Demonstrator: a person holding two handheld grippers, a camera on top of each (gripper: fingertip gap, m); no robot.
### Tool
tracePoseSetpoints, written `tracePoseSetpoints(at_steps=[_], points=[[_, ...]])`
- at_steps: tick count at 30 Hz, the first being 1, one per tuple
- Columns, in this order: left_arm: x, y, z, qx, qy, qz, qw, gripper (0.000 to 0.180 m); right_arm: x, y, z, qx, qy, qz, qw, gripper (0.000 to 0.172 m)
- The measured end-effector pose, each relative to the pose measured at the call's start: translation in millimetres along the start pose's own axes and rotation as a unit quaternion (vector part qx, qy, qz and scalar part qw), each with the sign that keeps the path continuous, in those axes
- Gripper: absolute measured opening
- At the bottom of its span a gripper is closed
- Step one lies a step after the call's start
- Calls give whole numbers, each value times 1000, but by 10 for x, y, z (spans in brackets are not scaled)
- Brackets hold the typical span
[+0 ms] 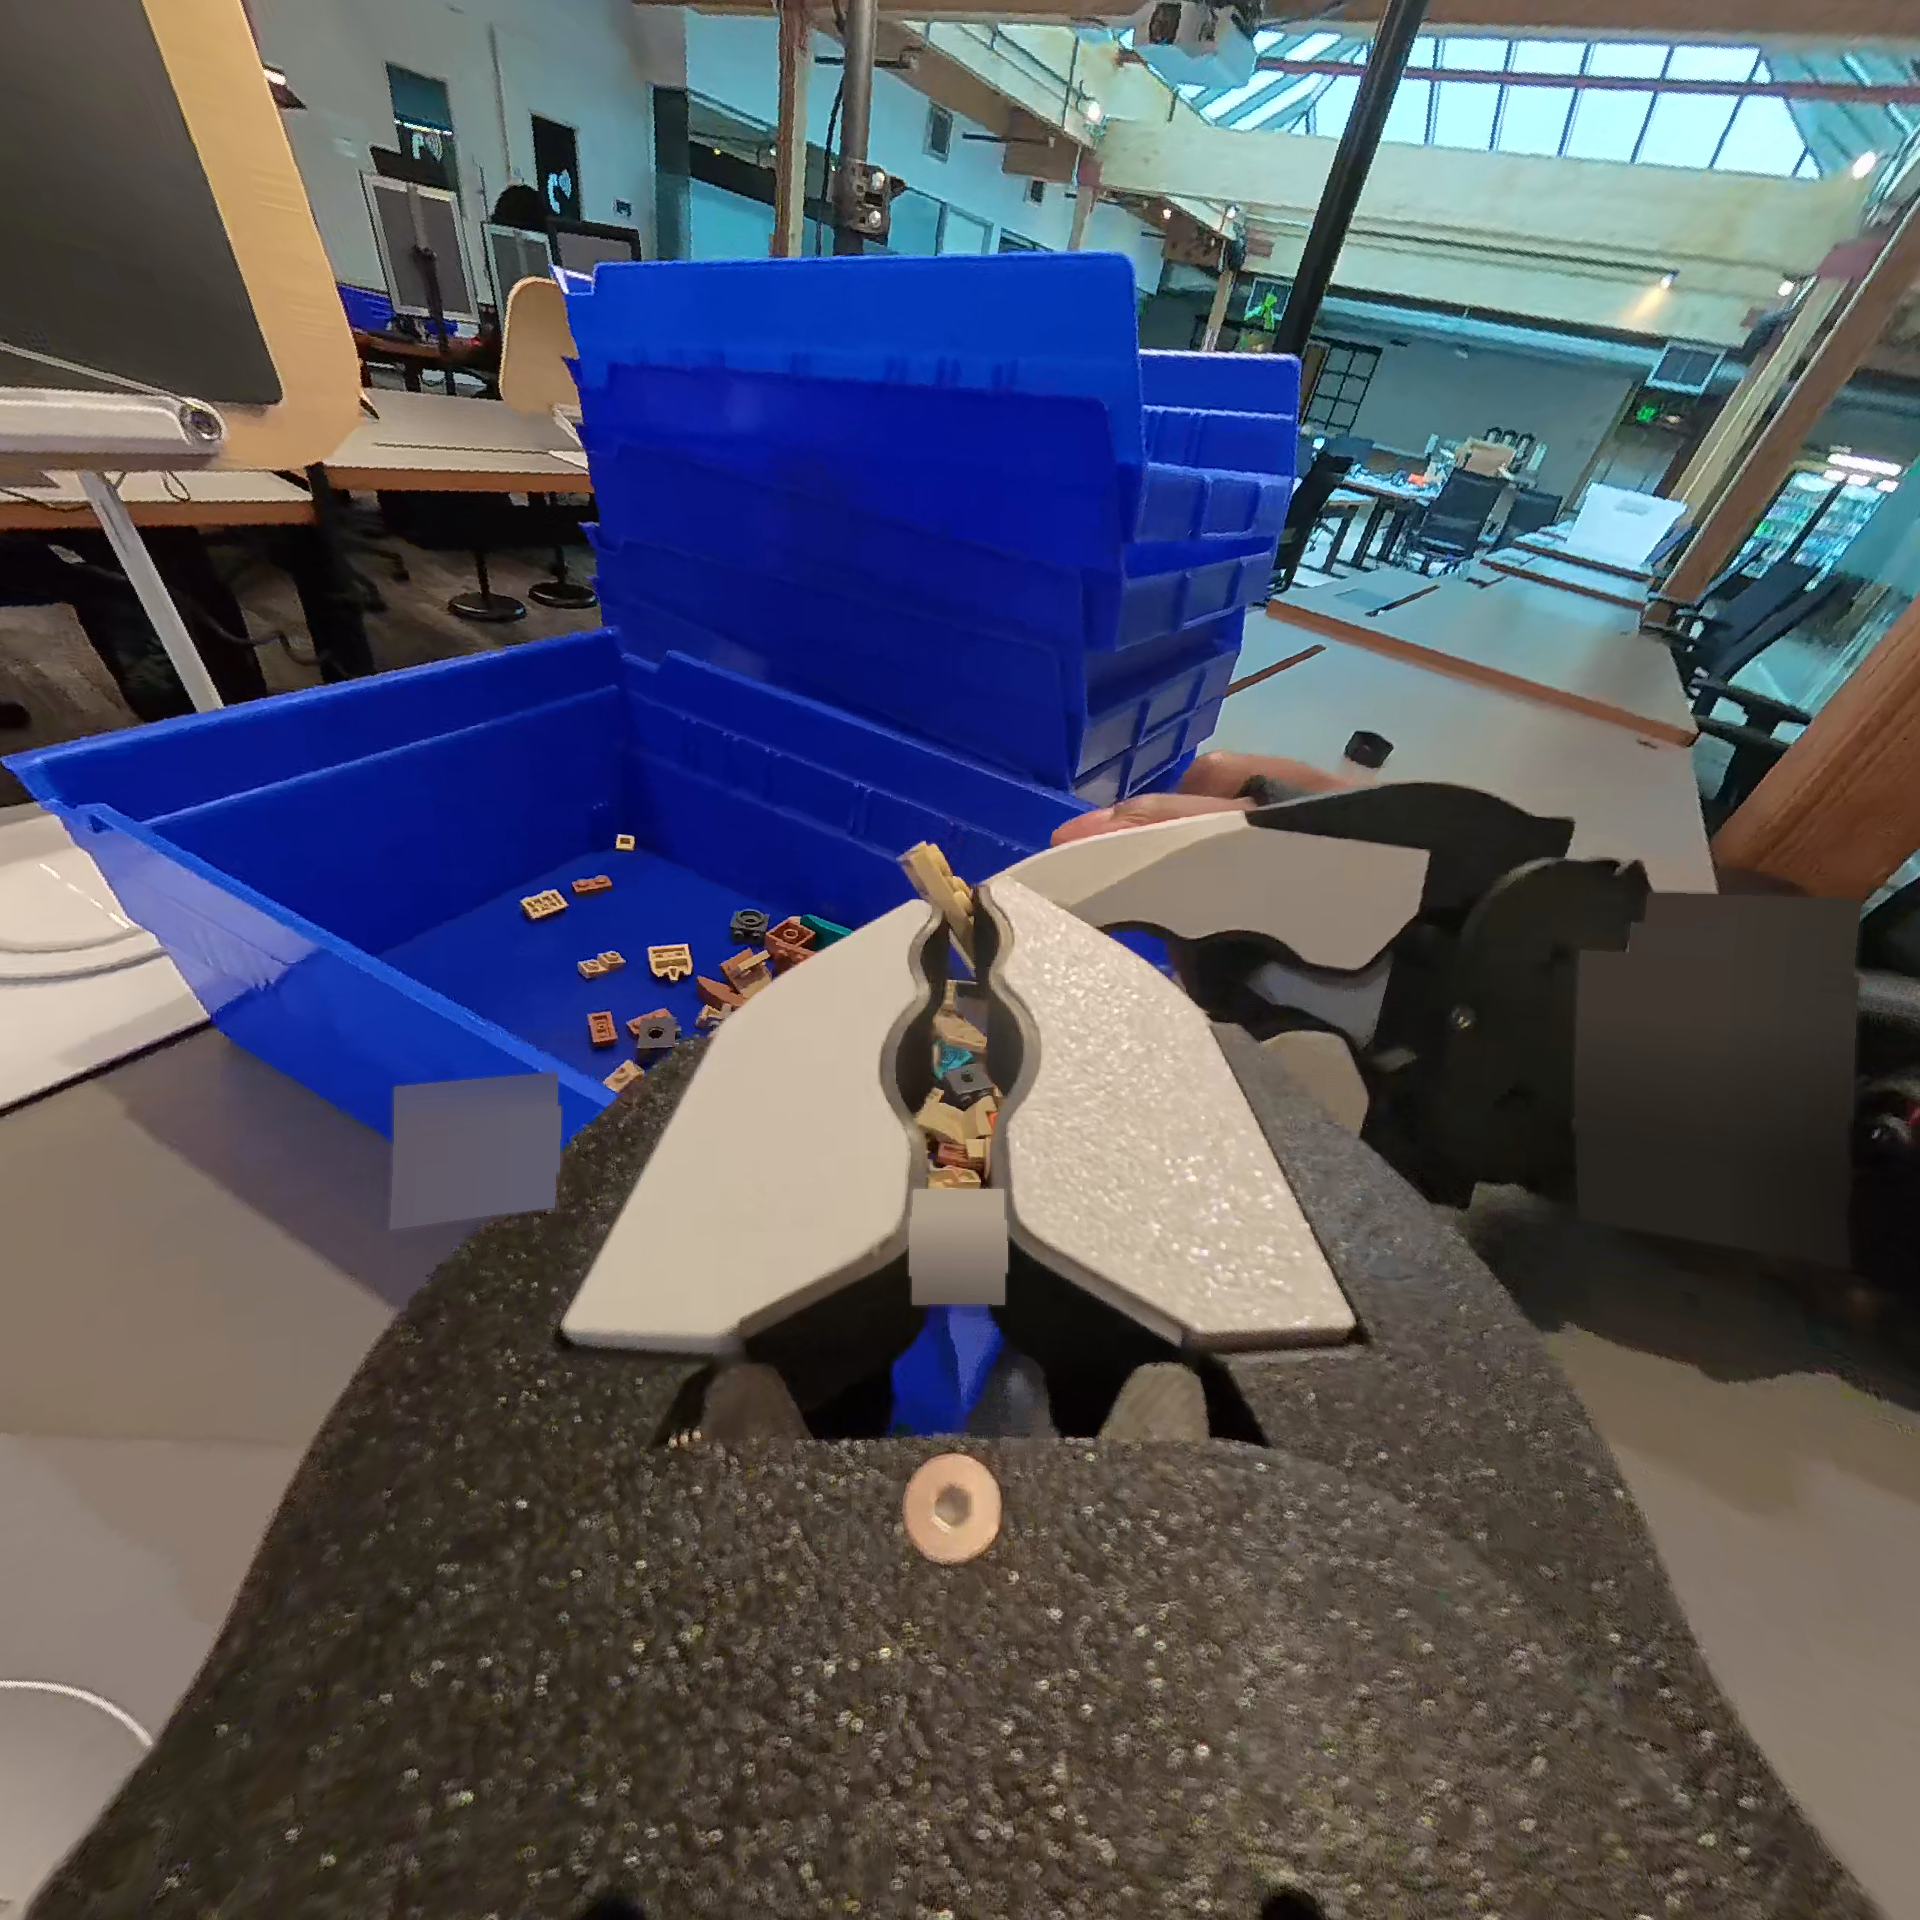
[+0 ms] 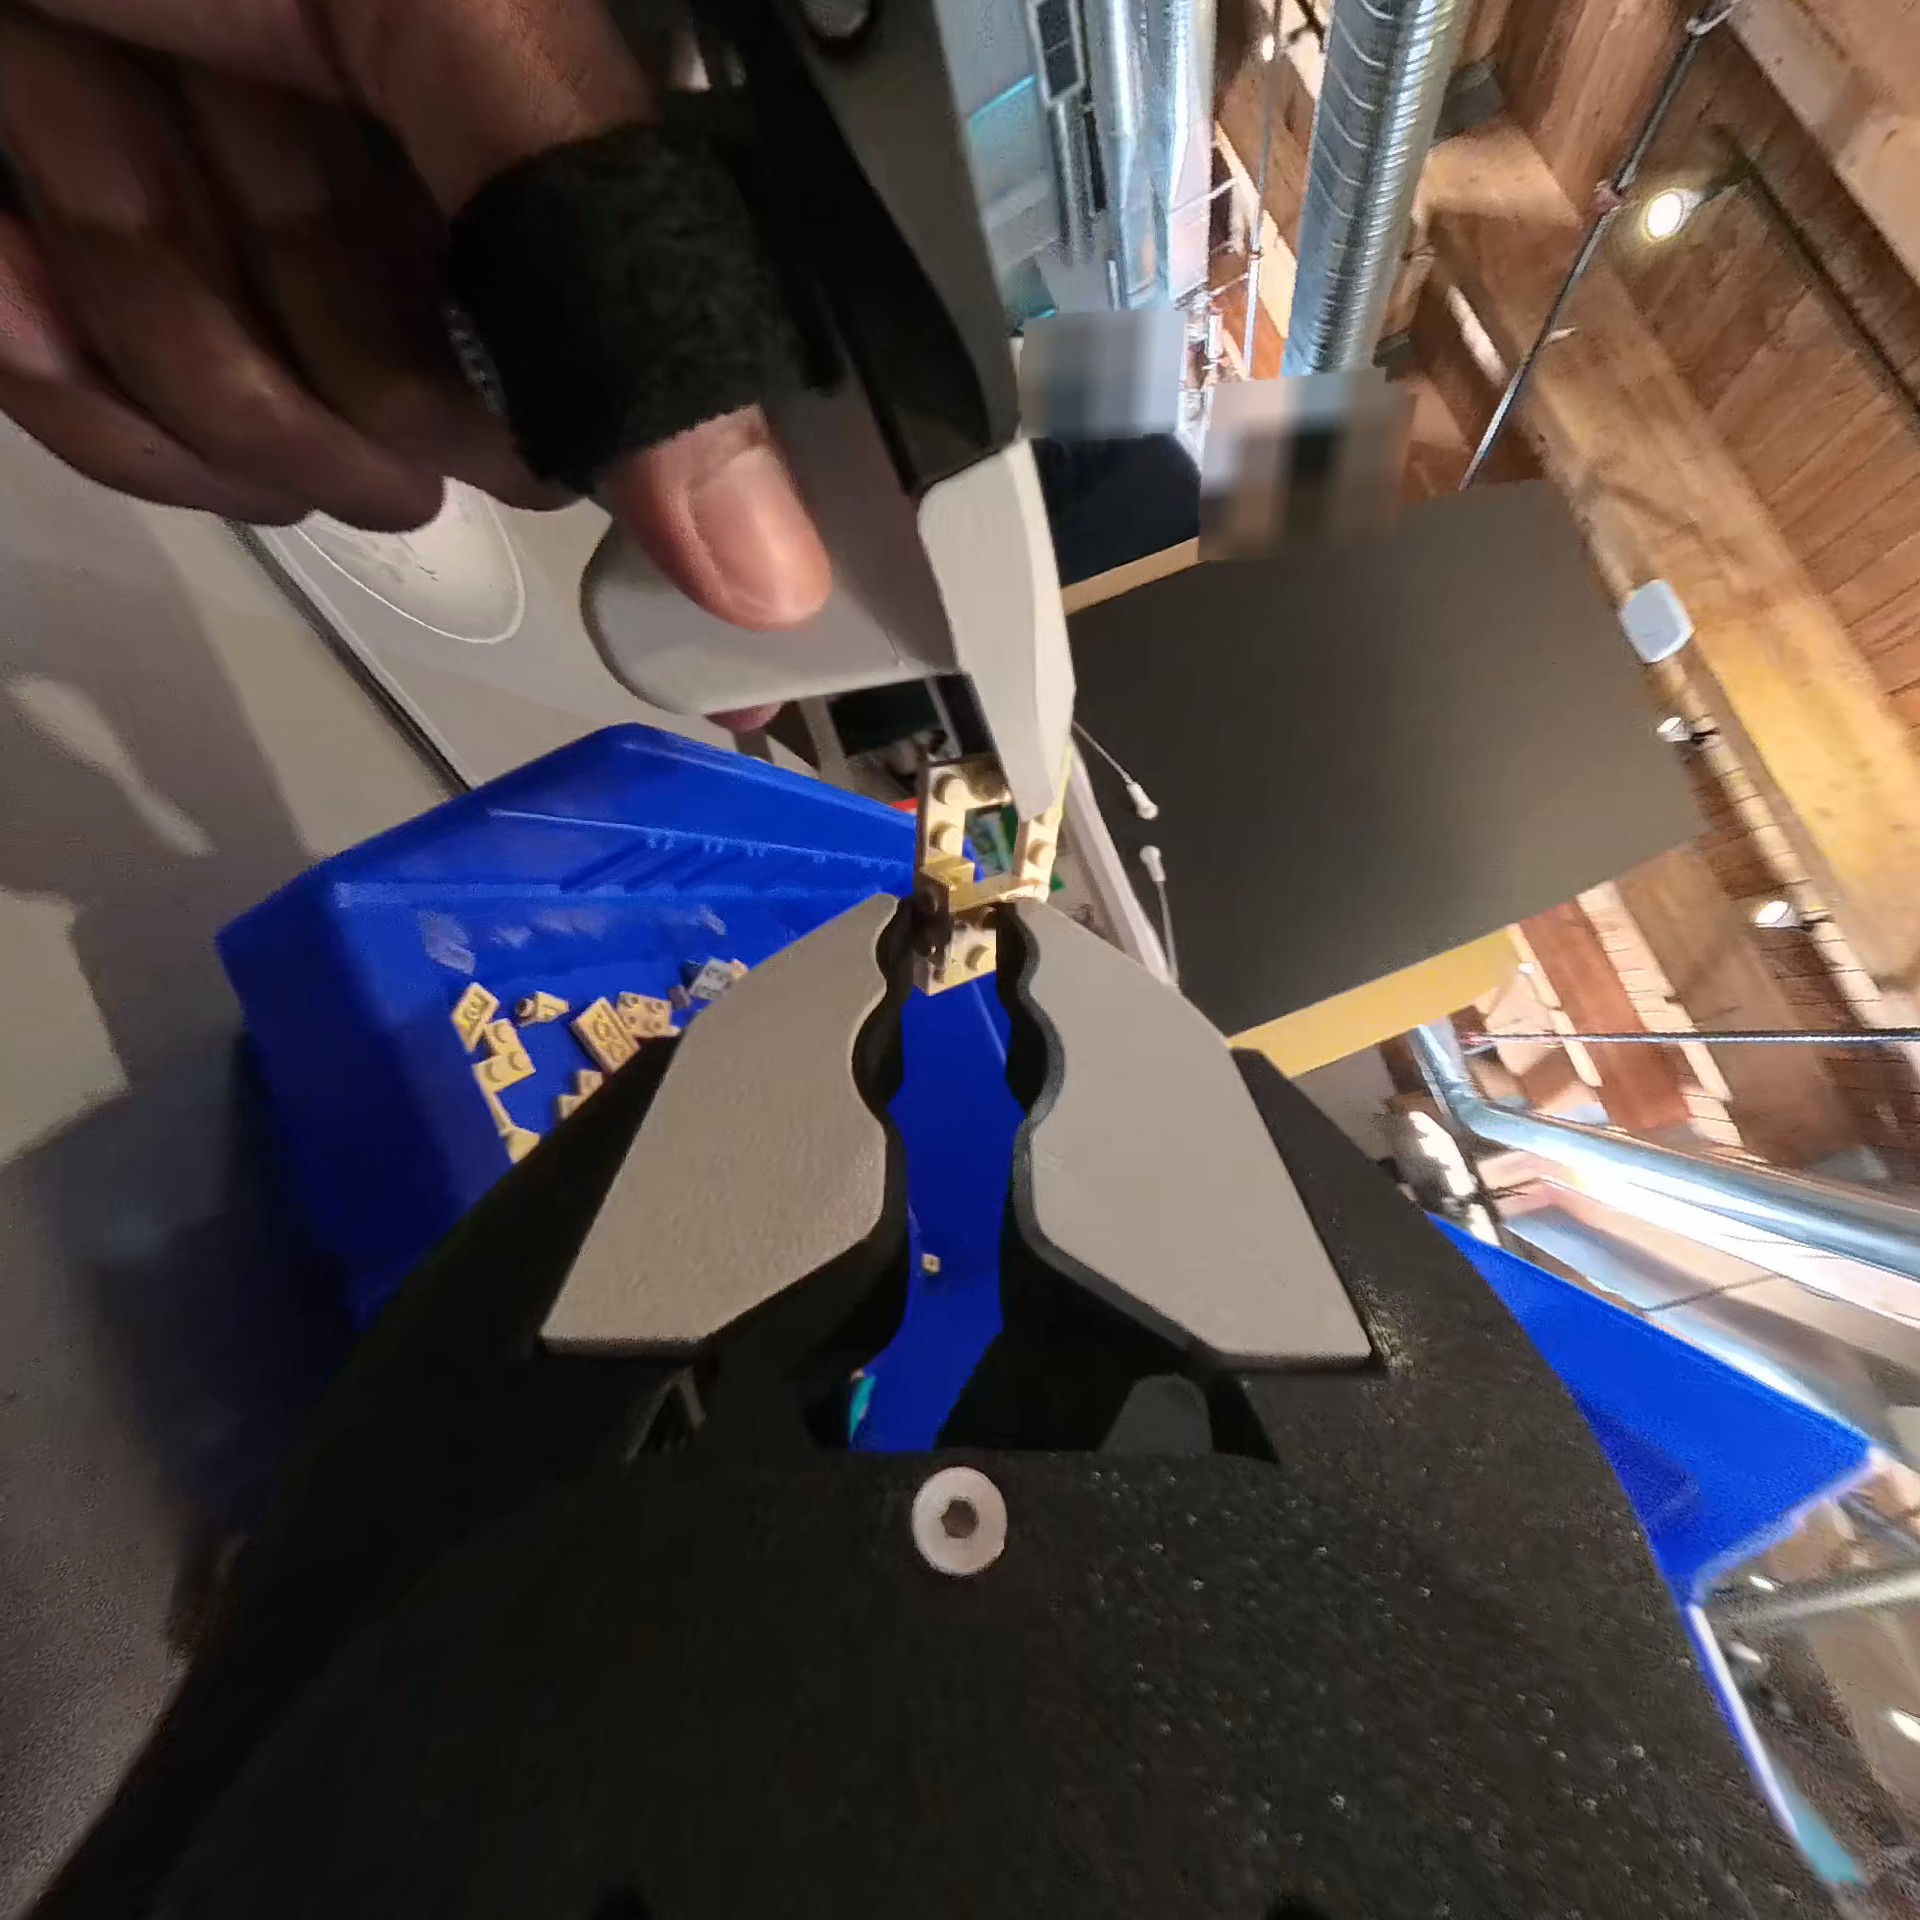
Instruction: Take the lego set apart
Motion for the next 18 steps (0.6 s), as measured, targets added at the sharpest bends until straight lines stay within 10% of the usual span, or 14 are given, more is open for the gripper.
tracePoseSetpoints(at_steps=[18], points=[[25,44,32,-43,5,172,984,5,54,133,-45,34,-88,76,993,15]])
Point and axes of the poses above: each gripper's, where its closed fingertips meet, z out along the fingers, y out of its underside, x = y × z across the jaws, the point moved 9 cm from there along -z, back along the fingers, and after that the axes turned 6 degrees about x, right-handed, at the moved point
